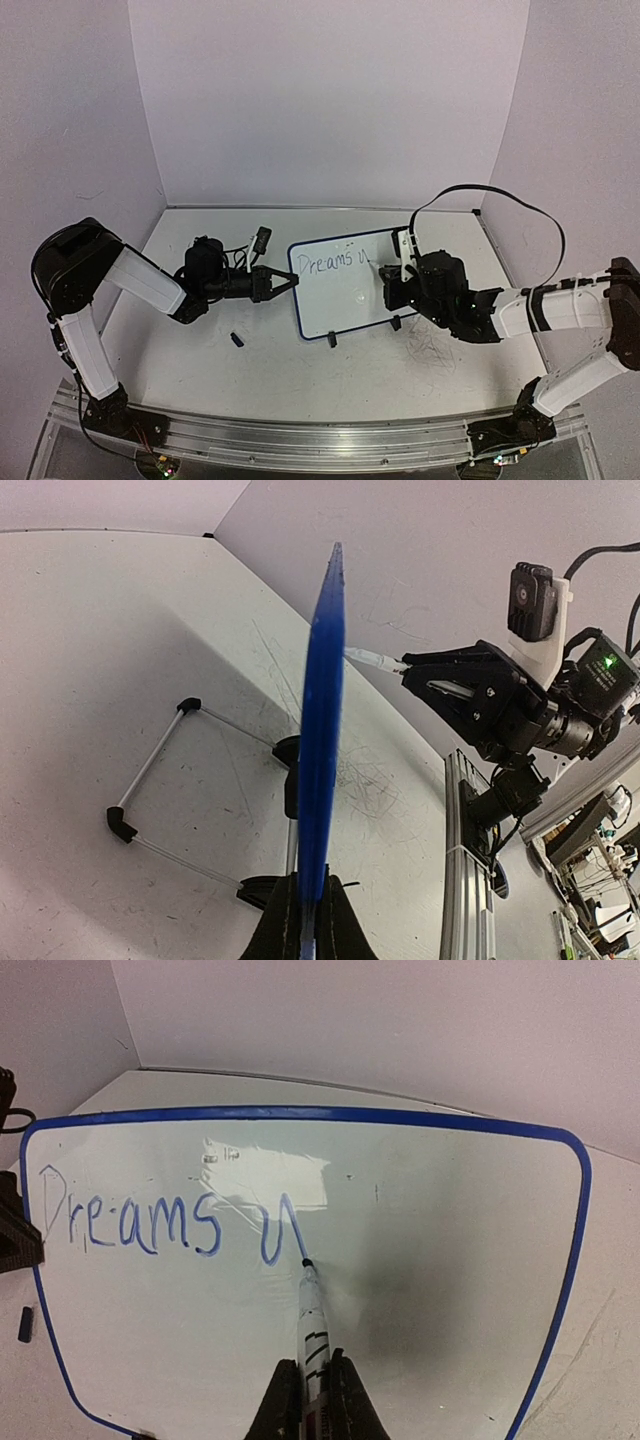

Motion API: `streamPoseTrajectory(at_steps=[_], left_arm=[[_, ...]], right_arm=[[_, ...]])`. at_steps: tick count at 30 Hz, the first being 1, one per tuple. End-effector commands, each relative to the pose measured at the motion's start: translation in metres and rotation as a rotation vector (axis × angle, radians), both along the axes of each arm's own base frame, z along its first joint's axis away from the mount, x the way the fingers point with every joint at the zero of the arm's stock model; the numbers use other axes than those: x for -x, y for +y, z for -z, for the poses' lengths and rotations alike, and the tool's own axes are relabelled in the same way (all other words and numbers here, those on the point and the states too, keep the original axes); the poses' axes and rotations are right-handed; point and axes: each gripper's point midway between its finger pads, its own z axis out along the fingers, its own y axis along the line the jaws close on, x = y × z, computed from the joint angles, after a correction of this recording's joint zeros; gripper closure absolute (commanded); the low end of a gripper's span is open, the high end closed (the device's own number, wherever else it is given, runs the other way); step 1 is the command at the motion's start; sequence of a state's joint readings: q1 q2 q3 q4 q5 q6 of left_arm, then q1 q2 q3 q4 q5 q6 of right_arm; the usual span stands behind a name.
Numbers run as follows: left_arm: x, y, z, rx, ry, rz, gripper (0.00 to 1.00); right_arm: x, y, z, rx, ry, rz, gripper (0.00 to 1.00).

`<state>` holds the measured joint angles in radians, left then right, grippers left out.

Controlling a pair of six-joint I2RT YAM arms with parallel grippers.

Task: Write a sentence on the whiteboard

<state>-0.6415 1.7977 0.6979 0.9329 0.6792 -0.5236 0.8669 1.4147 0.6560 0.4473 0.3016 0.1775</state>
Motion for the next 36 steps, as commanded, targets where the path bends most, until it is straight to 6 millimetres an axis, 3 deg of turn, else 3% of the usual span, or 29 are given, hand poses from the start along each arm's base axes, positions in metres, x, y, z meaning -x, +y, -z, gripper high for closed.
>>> streamPoseTrajectory(at_steps=[1, 5, 10, 25, 31, 36], left_arm=[[0.005, -0.003, -0.027, 0.041, -0.063, 0.031, 1.0], [0.005, -0.003, -0.026, 0.04, -0.062, 0.029, 1.0], [0.006, -0.003, -0.028, 0.041, -0.068, 0.03, 1.0], [0.006, -0.001, -0.025, 0.034, -0.063, 0.022, 1.0], [0.004, -0.002, -0.025, 0.034, -0.058, 0.017, 1.0], [0.004, -0.002, -0.024, 0.031, -0.053, 0.016, 1.0]], right_arm=[[-0.007, 0.0, -0.007, 0.008, -0.015, 0.033, 1.0], [-0.015, 0.002, -0.019, -0.007, -0.049, 0.058, 1.0], [-0.024, 0.002, -0.021, 0.004, -0.064, 0.089, 1.0], [-0.023, 0.0, -0.032, 0.005, -0.087, 0.081, 1.0], [-0.01, 0.016, -0.056, -0.054, -0.115, -0.043, 1.0], [0.007, 0.005, -0.062, -0.074, -0.136, -0.081, 1.0]])
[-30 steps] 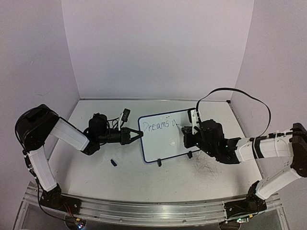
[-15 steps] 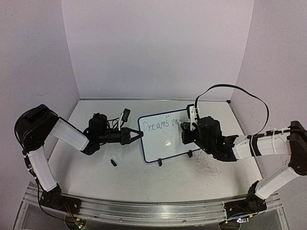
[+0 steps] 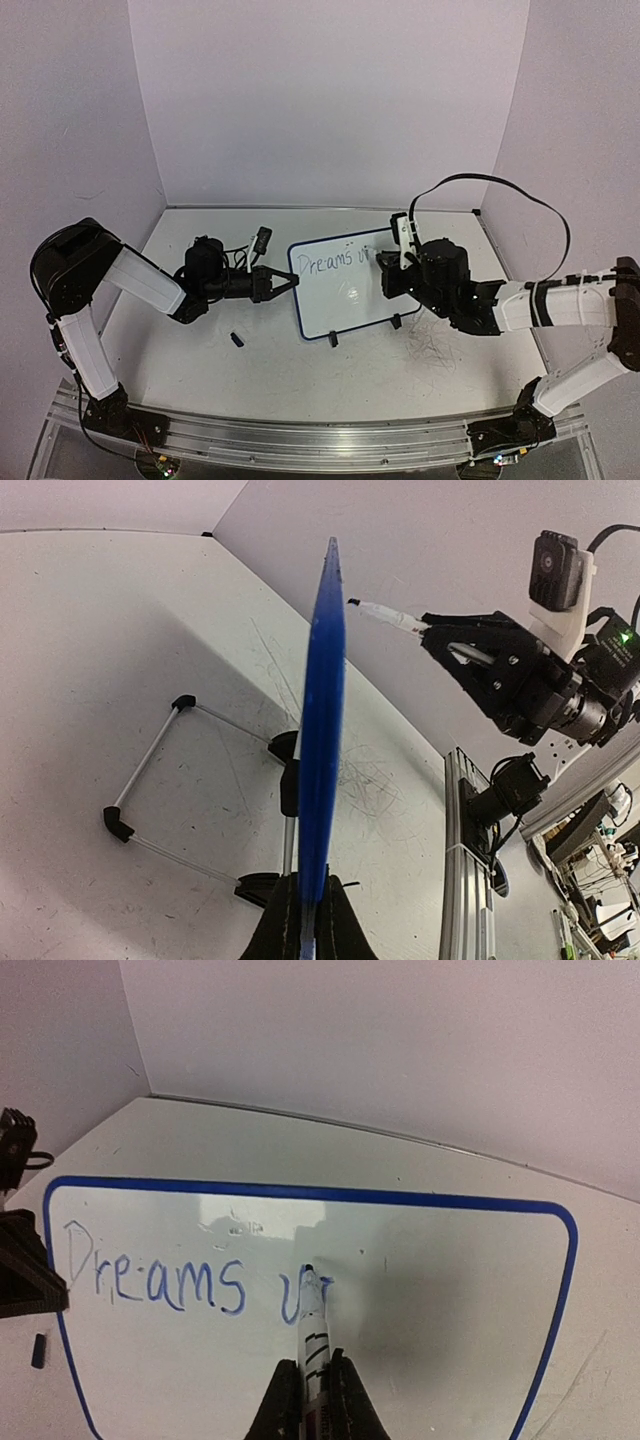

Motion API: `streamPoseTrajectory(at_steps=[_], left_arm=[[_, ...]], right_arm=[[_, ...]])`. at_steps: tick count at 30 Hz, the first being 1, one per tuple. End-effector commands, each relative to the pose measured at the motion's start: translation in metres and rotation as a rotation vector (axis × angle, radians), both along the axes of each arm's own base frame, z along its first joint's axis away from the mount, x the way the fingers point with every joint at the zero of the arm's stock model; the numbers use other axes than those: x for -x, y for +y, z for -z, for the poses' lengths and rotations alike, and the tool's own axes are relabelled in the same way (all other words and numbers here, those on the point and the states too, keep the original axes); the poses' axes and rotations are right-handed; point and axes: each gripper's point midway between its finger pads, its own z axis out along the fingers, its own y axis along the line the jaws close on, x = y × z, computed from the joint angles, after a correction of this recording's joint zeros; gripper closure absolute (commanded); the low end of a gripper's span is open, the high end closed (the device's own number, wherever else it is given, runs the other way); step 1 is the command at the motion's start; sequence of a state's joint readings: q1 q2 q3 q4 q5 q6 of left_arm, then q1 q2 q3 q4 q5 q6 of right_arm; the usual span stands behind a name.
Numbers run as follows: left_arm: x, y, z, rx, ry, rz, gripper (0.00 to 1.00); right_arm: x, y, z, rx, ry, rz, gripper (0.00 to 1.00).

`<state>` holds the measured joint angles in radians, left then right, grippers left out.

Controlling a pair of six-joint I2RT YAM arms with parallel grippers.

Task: Write a sentence on the whiteboard

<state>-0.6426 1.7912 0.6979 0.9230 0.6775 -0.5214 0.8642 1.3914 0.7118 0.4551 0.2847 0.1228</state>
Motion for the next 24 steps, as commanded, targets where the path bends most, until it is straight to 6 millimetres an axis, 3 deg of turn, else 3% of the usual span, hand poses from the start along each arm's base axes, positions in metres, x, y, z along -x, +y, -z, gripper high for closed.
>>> streamPoseTrajectory(at_steps=[1, 9, 24], left_arm=[[0.004, -0.002, -0.023, 0.033, -0.053, 0.017, 1.0], [0.003, -0.001, -0.021, 0.023, -0.048, 0.01, 1.0], [-0.001, -0.003, -0.022, 0.012, -0.042, -0.003, 1.0]], right_arm=[[0.015, -0.007, -0.024, -0.045, -0.061, -0.053, 1.0], [0.021, -0.004, -0.002, -0.037, -0.004, -0.089, 1.0], [0.014, -0.016, -0.009, -0.043, -0.04, -0.028, 1.0]])
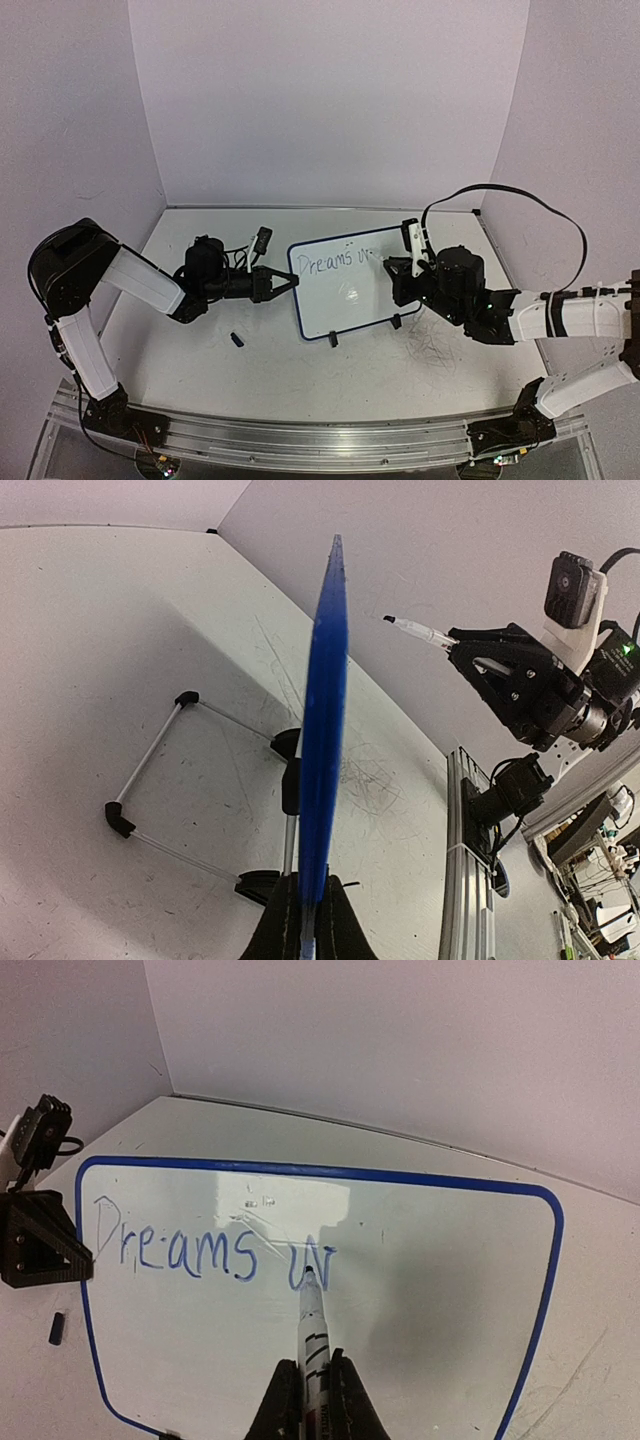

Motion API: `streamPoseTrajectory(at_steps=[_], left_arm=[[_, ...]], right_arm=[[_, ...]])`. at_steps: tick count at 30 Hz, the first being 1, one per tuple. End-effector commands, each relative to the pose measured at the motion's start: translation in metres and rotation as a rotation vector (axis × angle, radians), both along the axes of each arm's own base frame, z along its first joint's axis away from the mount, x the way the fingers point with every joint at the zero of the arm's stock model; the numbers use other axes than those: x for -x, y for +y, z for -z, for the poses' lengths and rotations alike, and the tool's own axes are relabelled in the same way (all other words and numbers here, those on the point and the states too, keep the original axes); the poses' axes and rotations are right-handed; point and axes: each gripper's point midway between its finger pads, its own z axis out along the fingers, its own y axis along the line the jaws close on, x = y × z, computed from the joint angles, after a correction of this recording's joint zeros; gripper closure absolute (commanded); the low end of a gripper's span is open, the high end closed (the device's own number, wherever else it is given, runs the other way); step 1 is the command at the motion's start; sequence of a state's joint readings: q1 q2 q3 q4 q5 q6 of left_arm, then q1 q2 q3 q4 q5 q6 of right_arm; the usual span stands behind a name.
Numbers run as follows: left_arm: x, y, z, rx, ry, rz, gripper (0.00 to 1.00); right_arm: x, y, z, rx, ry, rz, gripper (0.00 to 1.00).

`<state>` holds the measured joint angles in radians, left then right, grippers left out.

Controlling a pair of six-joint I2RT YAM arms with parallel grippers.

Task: Write a sentence on the whiteboard

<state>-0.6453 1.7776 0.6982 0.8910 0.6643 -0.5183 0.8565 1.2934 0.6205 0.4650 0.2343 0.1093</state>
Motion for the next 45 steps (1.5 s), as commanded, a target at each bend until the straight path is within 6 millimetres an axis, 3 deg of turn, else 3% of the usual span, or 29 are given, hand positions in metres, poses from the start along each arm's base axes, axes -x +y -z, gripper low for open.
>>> streamPoseTrajectory(at_steps=[1, 45], left_arm=[[-0.001, -0.004, -0.022, 0.024, -0.051, 0.008, 1.0], [0.004, -0.007, -0.016, -0.009, -0.067, 0.019, 1.0]], right_arm=[[-0.003, -0.001, -0.011, -0.033, -0.035, 0.007, 1.0], [-0.031, 0.0, -0.005, -0.046, -0.05, 0.102, 1.0]])
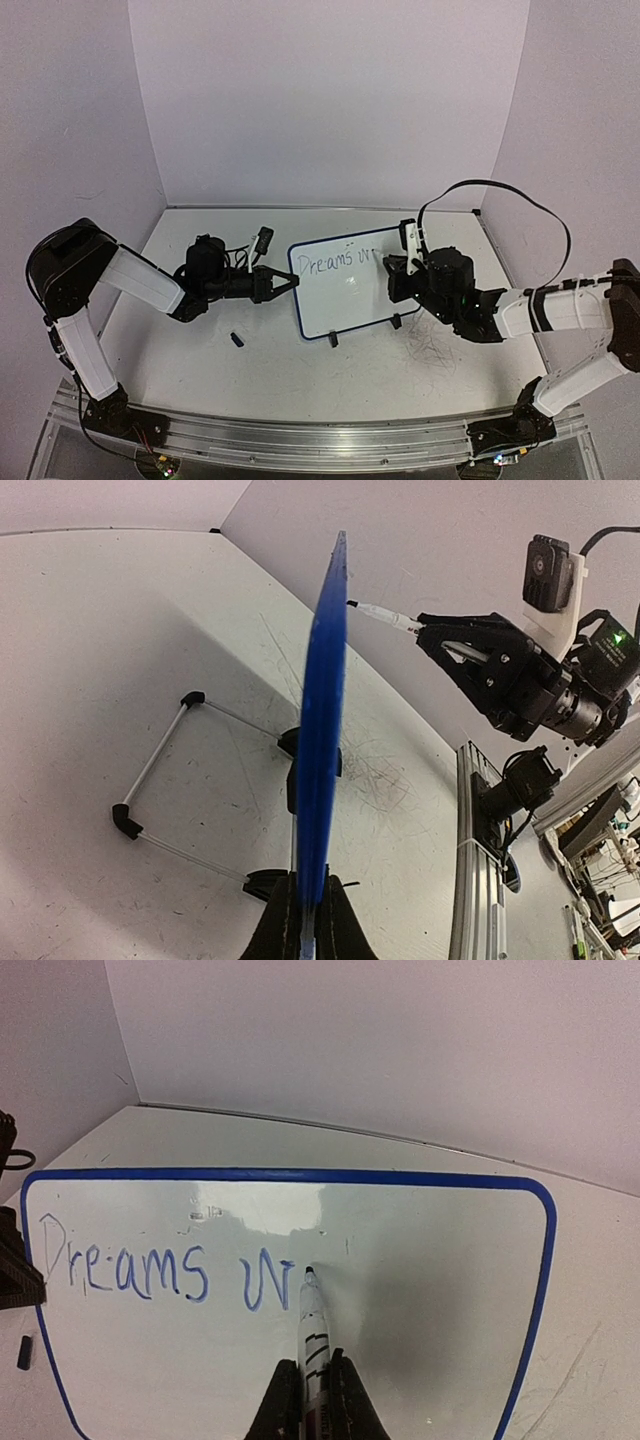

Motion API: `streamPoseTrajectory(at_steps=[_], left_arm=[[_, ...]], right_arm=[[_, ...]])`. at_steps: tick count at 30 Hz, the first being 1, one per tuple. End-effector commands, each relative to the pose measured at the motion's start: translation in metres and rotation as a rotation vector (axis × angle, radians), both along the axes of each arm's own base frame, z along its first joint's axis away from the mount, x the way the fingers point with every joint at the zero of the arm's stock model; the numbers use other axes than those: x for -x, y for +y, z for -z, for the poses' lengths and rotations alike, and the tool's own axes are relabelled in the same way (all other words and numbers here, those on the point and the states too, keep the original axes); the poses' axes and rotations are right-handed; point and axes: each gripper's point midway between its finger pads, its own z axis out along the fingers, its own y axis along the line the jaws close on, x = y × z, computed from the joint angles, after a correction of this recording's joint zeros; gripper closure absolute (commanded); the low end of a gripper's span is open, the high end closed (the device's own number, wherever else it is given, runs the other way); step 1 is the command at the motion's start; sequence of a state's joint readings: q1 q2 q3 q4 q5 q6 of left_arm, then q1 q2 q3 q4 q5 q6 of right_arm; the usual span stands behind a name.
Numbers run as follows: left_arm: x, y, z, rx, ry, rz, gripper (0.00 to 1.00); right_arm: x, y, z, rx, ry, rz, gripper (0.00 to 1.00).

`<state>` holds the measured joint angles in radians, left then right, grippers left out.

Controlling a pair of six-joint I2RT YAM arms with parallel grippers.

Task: Write a sentence on the whiteboard

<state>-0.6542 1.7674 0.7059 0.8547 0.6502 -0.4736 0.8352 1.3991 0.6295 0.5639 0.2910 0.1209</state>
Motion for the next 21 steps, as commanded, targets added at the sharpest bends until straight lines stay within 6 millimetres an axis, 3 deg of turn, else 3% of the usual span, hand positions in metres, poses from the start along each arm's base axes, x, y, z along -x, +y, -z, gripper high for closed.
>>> streamPoseTrajectory(at_steps=[1, 21], left_arm=[[0.003, -0.005, -0.017, 0.015, -0.037, 0.018, 1.0], [0.003, -0.005, -0.017, 0.012, -0.038, 0.015, 1.0]], right_arm=[[-0.011, 0.004, -0.018, -0.04, -0.042, 0.024, 1.0], [-0.001, 0.0, 0.005, -0.013, 0.027, -0.001, 1.0]])
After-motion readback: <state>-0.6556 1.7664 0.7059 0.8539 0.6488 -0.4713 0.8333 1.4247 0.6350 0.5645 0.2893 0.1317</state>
